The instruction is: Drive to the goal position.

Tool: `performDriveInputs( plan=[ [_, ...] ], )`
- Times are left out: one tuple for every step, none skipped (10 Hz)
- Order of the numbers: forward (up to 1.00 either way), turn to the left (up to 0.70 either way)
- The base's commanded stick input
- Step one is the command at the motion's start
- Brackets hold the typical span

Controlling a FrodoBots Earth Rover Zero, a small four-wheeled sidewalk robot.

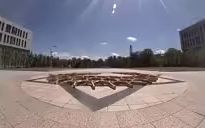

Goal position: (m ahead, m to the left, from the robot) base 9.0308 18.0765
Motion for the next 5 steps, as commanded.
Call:
performDriveInputs(
  plan=[
    [0.07,0.00],
    [0.06,0.00],
    [0.07,0.00],
    [0.06,0.00],
    [0.07,0.00]
  ],
)
